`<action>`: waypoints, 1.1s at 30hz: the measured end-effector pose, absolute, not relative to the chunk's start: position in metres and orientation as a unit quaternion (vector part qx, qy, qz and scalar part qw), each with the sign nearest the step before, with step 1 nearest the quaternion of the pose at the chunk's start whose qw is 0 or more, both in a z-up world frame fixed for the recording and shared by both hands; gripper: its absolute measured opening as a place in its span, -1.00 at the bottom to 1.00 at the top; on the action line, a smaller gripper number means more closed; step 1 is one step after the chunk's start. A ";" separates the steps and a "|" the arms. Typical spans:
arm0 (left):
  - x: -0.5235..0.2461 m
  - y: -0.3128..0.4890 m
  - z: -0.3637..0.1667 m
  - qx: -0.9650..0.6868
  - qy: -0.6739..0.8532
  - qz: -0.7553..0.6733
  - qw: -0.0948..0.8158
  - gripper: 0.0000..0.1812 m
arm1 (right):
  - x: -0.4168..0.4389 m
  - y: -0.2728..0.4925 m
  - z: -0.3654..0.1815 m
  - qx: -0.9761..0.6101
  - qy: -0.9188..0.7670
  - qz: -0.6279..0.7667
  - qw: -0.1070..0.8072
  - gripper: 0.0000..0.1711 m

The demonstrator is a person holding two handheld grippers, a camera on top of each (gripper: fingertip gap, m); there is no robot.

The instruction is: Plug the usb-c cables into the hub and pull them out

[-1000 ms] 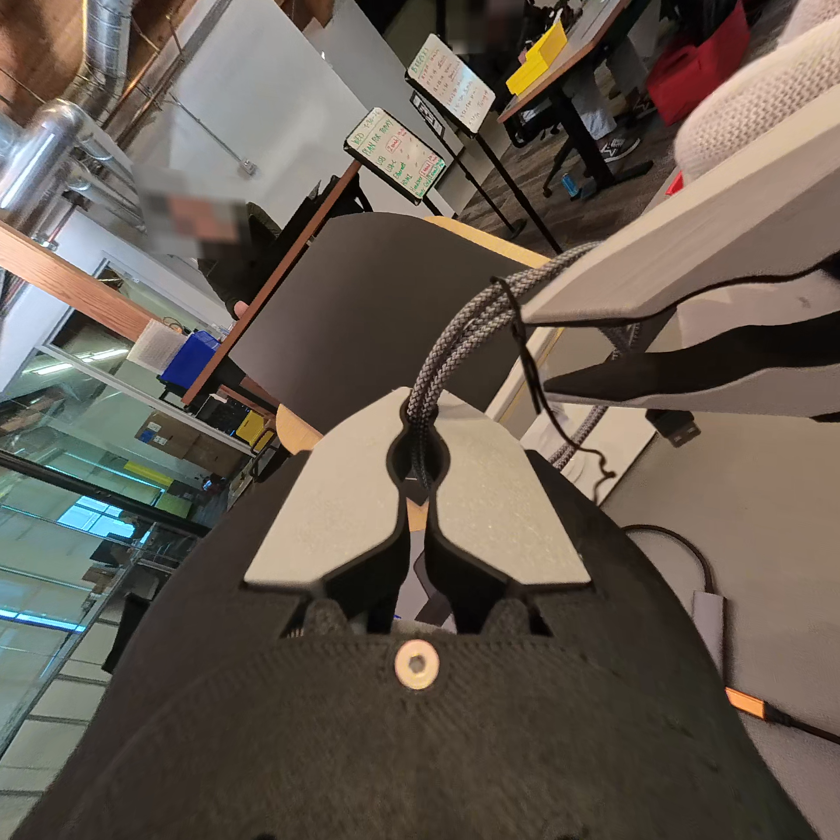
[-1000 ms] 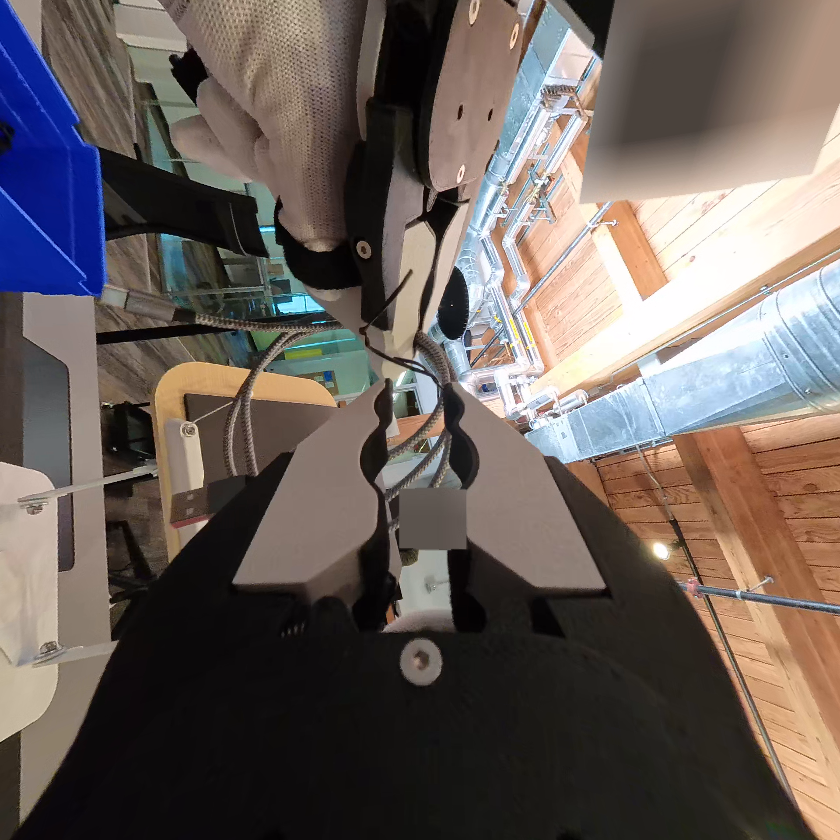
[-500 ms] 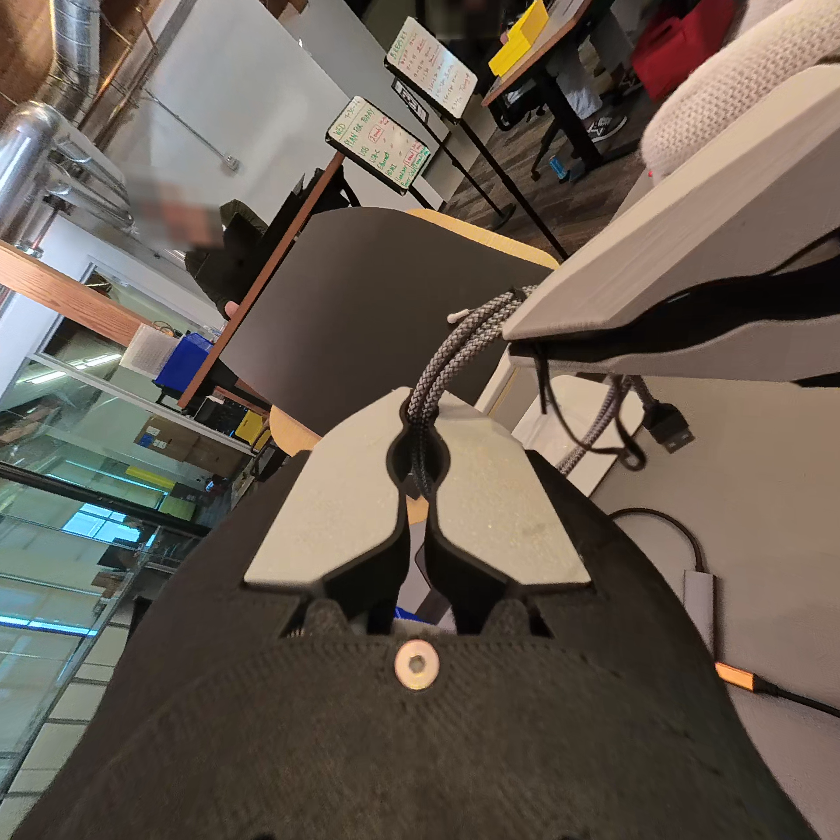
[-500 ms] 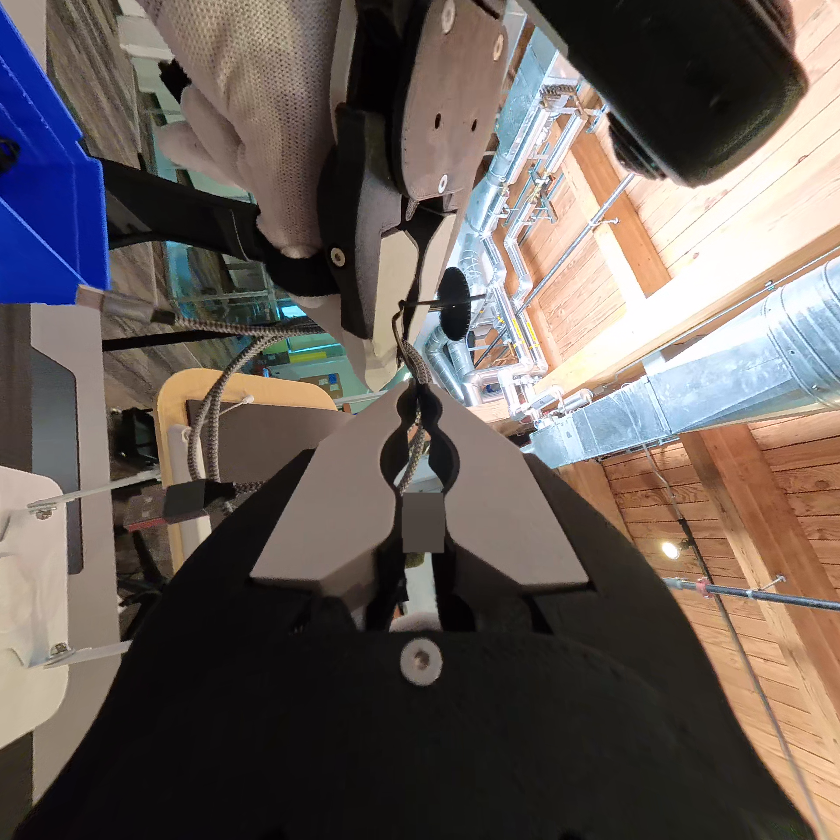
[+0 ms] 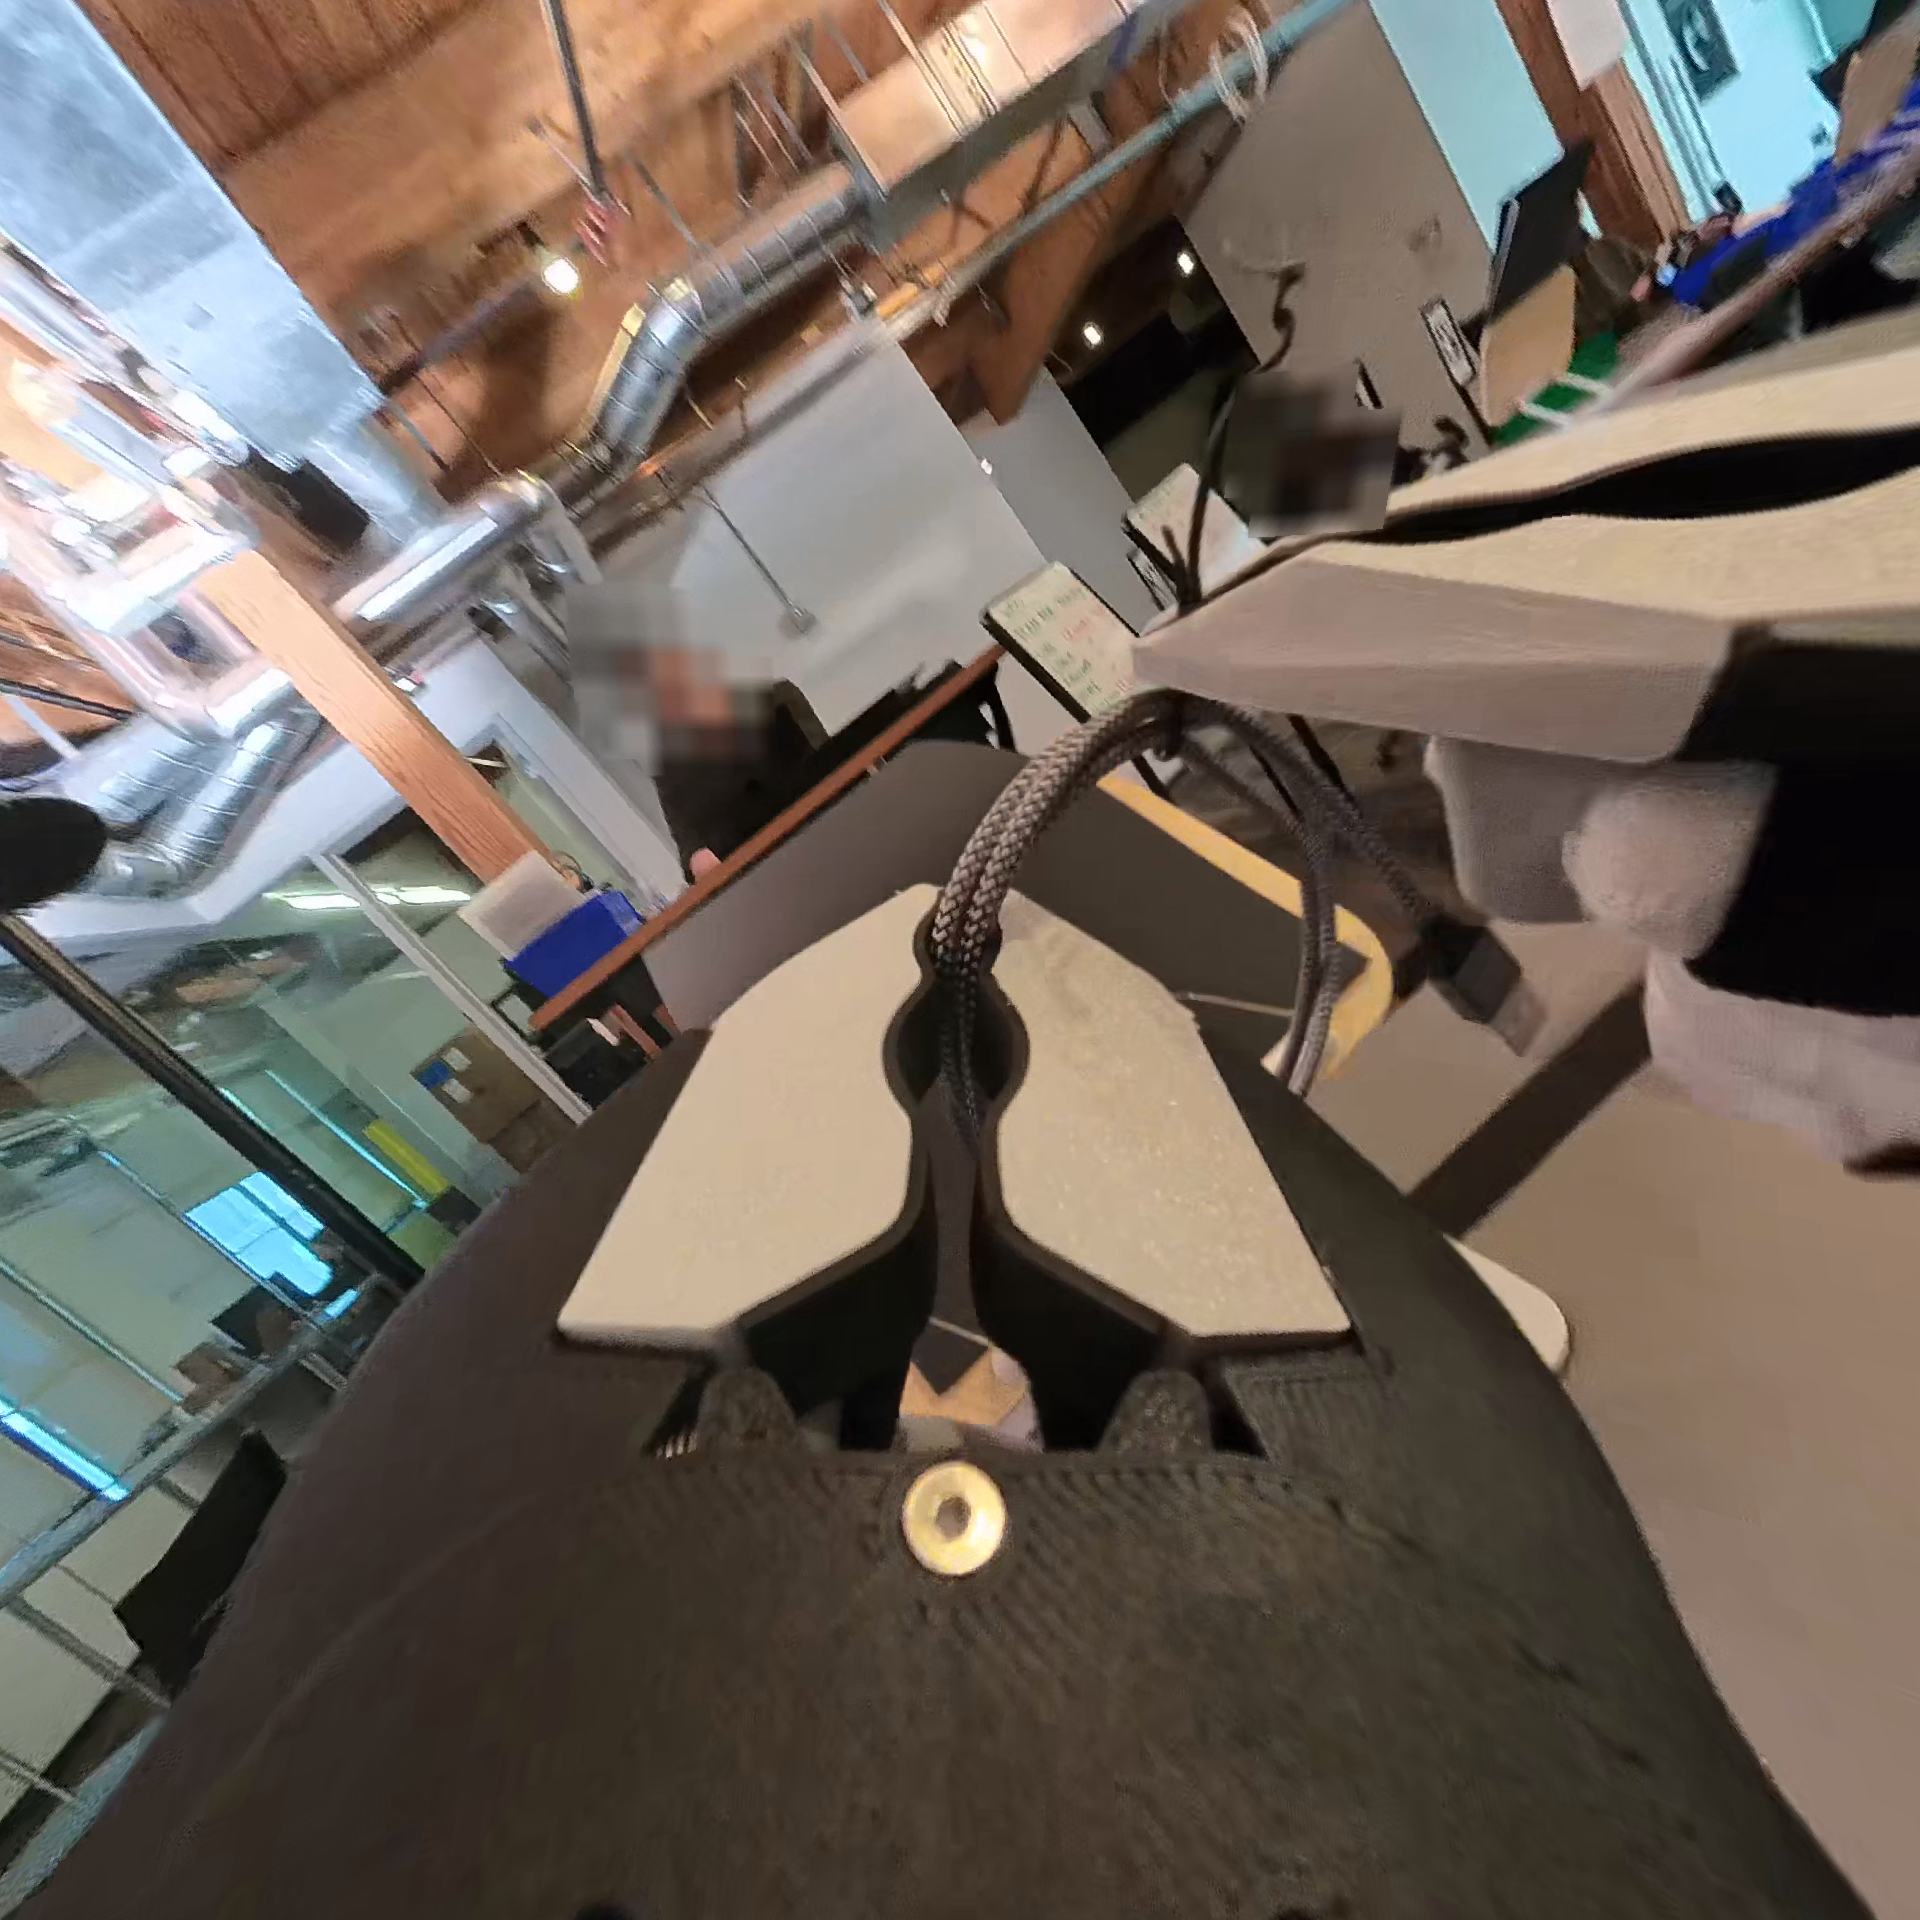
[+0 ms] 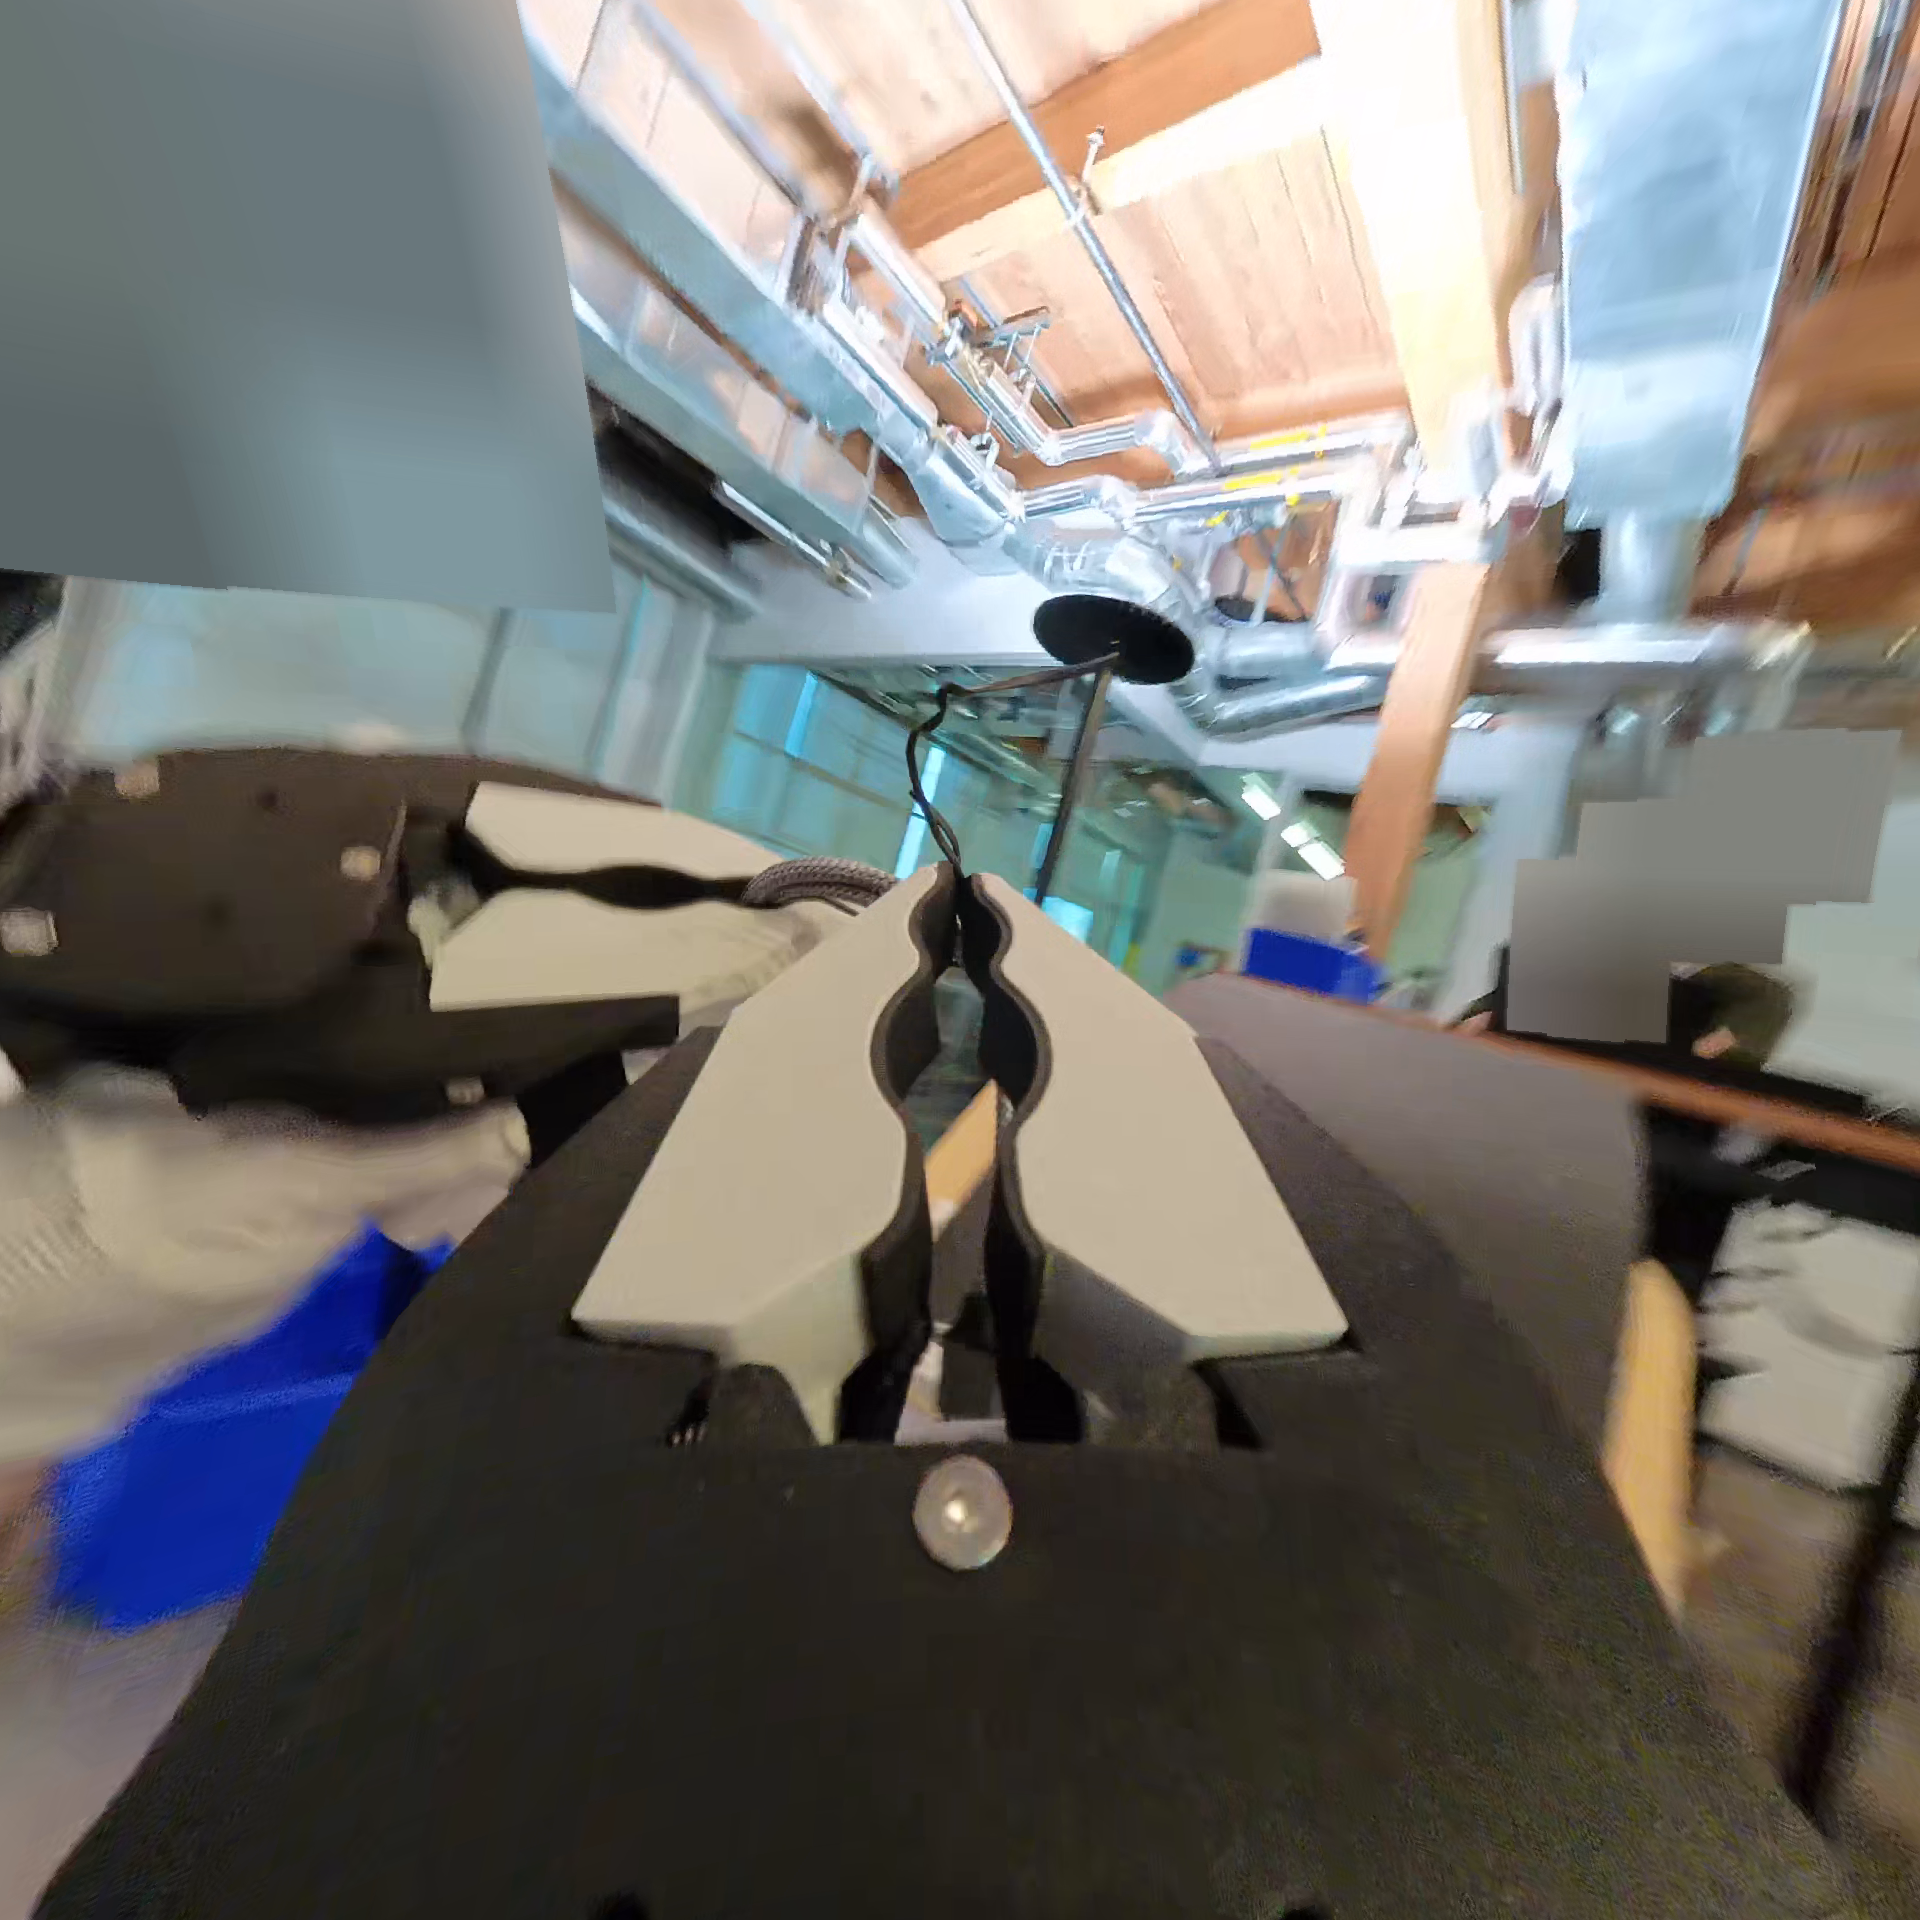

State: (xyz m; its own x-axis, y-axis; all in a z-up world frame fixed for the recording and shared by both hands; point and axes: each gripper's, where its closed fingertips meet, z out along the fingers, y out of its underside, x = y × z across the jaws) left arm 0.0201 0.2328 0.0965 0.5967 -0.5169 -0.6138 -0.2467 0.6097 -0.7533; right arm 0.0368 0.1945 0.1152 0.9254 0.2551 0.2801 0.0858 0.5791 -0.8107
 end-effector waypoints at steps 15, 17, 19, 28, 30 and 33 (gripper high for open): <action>0.070 0.193 0.071 -0.300 0.449 -0.078 0.838 -0.99 | 0.075 0.207 0.112 -0.452 -0.038 0.458 0.764 -1.00; 0.077 0.189 0.062 -0.276 0.484 -0.066 0.828 -0.99 | 0.070 0.207 0.111 -0.460 -0.046 0.466 0.755 -1.00; 0.080 0.191 0.058 -0.274 0.499 -0.071 0.819 -0.99 | 0.064 0.204 0.112 -0.461 -0.064 0.476 0.746 -1.00; 0.083 0.210 0.039 -0.265 0.552 -0.011 0.791 -1.00 | 0.026 0.175 0.104 -0.504 -0.240 0.472 0.682 -1.00; 0.082 0.222 0.039 -0.294 0.533 0.003 0.793 -1.00 | 0.014 0.170 0.097 -0.519 -0.274 0.467 0.661 -1.00; 0.078 0.237 0.043 -0.335 0.498 -0.001 0.800 -1.00 | 0.002 0.168 0.089 -0.522 -0.297 0.477 0.642 -1.00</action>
State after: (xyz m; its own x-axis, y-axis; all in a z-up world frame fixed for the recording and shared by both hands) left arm 0.0778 0.2366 0.0426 0.5045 -0.3348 -0.7958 -0.3316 0.7759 -0.5367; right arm 0.0021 0.1677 0.0891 0.3691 0.9219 -0.1178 -0.3019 -0.0009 -0.9533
